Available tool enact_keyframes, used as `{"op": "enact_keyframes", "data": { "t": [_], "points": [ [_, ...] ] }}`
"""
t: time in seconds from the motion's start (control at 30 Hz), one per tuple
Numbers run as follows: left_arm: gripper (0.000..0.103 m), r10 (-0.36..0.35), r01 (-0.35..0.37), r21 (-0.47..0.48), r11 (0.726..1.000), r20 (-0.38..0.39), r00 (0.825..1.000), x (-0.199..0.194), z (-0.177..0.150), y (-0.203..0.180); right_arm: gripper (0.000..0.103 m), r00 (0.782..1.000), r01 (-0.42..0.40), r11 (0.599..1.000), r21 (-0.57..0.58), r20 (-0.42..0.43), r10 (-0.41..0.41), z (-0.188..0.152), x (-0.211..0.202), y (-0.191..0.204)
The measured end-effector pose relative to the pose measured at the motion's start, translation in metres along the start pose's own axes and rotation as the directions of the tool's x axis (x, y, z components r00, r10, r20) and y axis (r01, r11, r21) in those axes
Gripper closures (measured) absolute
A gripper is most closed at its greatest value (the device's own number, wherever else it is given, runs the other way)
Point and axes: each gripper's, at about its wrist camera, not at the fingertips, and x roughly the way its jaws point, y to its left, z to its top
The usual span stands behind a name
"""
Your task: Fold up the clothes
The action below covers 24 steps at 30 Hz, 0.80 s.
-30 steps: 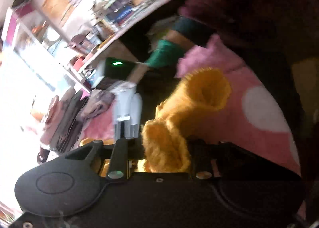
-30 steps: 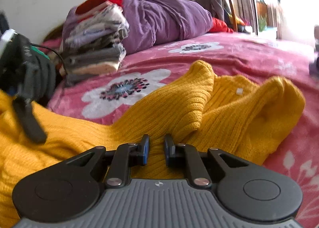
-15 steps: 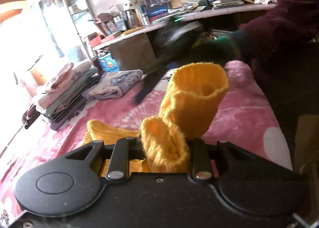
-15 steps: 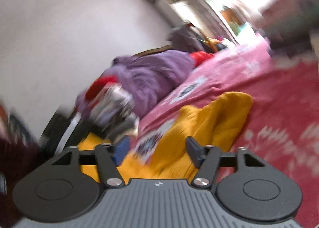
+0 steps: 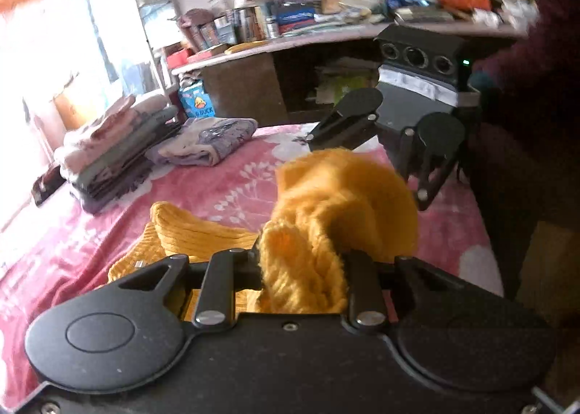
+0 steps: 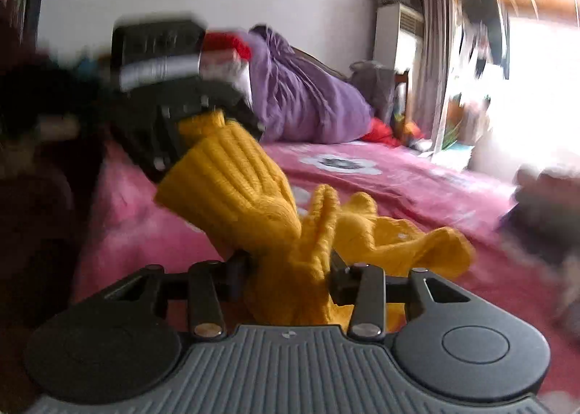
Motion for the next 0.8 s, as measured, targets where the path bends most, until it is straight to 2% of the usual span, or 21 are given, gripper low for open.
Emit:
{"op": "enact_keyframes", "data": {
  "t": [0.1, 0.13, 0.2, 0.27, 0.33, 0.4, 0.43, 0.47, 0.57, 0.67, 0.8],
  "points": [
    [0.081, -0.002, 0.002, -0.104, 0.995, 0.0, 1.0, 0.001, 0.005, 0.03, 0.057, 0.998, -0.058, 0.997, 0.052, 0.026, 0.057, 0.009, 0.003, -0.03],
    [0.081, -0.005, 0.005, -0.133, 0.991, -0.004, 1.0, 0.002, 0.006, 0.038, 0.047, 0.997, -0.065, 0.992, 0.105, 0.04, 0.061, 0.008, 0.004, -0.038],
    [0.081, -0.014, 0.011, -0.193, 0.981, -0.012, 1.0, 0.005, 0.008, 0.052, 0.04, 0.996, -0.087, 0.978, 0.189, 0.052, 0.079, 0.006, 0.004, -0.049],
    [0.081, -0.02, 0.015, -0.246, 0.969, -0.018, 1.0, 0.008, 0.009, 0.062, 0.021, 0.997, -0.069, 0.979, 0.193, 0.059, 0.059, 0.006, -0.001, -0.042],
    [0.081, -0.021, 0.015, -0.27, 0.963, -0.02, 1.0, 0.009, 0.01, 0.063, 0.017, 0.999, -0.016, 0.992, 0.122, 0.033, 0.012, 0.002, -0.005, -0.022],
    [0.081, -0.016, 0.01, -0.267, 0.964, -0.023, 1.0, 0.008, 0.01, 0.058, 0.02, 0.998, 0.057, 0.998, 0.028, -0.017, -0.057, -0.001, 0.002, 0.0],
    [0.081, -0.015, 0.009, -0.269, 0.963, -0.021, 1.0, 0.007, 0.01, 0.056, 0.032, 0.994, 0.107, 0.994, -0.004, -0.028, -0.107, 0.0, 0.01, 0.01],
    [0.081, -0.017, 0.011, -0.265, 0.964, -0.02, 1.0, 0.006, 0.009, 0.054, 0.053, 0.987, 0.16, 0.987, -0.02, -0.025, -0.16, 0.002, 0.016, 0.015],
    [0.082, -0.014, 0.007, -0.25, 0.968, -0.026, 1.0, 0.004, 0.007, 0.049, 0.061, 0.978, 0.209, 0.977, 0.049, 0.009, -0.21, 0.006, 0.011, 0.003],
    [0.082, -0.018, 0.014, -0.277, 0.961, -0.014, 1.0, 0.0, 0.005, 0.057, 0.068, 0.987, 0.144, 0.967, 0.21, 0.04, -0.155, 0.001, -0.004, -0.026],
    [0.081, -0.047, 0.04, -0.279, 0.959, -0.019, 0.999, 0.007, 0.005, 0.064, 0.075, 0.995, -0.022, 0.933, 0.36, 0.102, -0.016, -0.01, -0.006, -0.052]
  ]
}}
